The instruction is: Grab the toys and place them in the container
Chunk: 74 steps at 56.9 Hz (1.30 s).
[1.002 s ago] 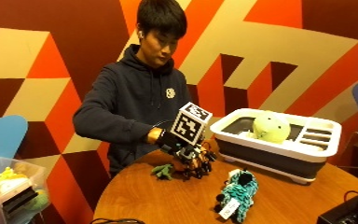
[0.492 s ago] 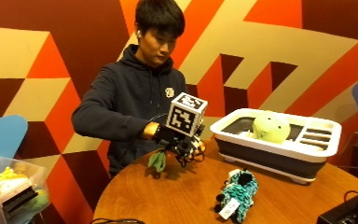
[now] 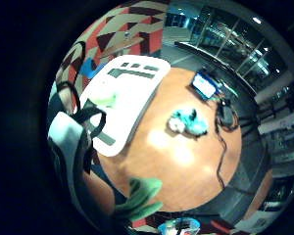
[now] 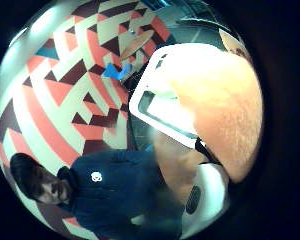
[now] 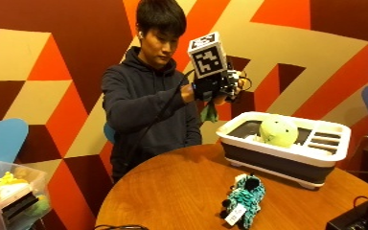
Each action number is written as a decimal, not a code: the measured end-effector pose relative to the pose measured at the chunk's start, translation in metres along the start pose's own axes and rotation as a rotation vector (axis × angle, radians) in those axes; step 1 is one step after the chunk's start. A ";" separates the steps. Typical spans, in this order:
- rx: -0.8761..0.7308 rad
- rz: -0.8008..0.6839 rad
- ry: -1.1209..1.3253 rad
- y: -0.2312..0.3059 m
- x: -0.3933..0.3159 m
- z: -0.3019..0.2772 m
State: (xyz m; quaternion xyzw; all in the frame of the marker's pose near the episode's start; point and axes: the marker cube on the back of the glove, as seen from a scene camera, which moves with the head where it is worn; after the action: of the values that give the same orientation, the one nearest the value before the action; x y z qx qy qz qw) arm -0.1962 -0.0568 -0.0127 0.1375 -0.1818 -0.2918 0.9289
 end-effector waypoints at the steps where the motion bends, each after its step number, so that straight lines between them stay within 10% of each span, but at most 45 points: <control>1: -0.002 -0.004 -0.010 -0.005 -0.003 0.004; 16: -0.300 -0.176 0.137 -0.020 -0.029 0.090; 43: -0.344 0.268 0.235 0.016 0.143 0.007; 74: -0.488 0.340 0.300 -0.001 0.230 0.120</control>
State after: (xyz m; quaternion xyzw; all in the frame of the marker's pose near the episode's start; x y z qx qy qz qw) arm -0.0715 -0.2116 0.1536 -0.0798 0.0118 -0.1440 0.9863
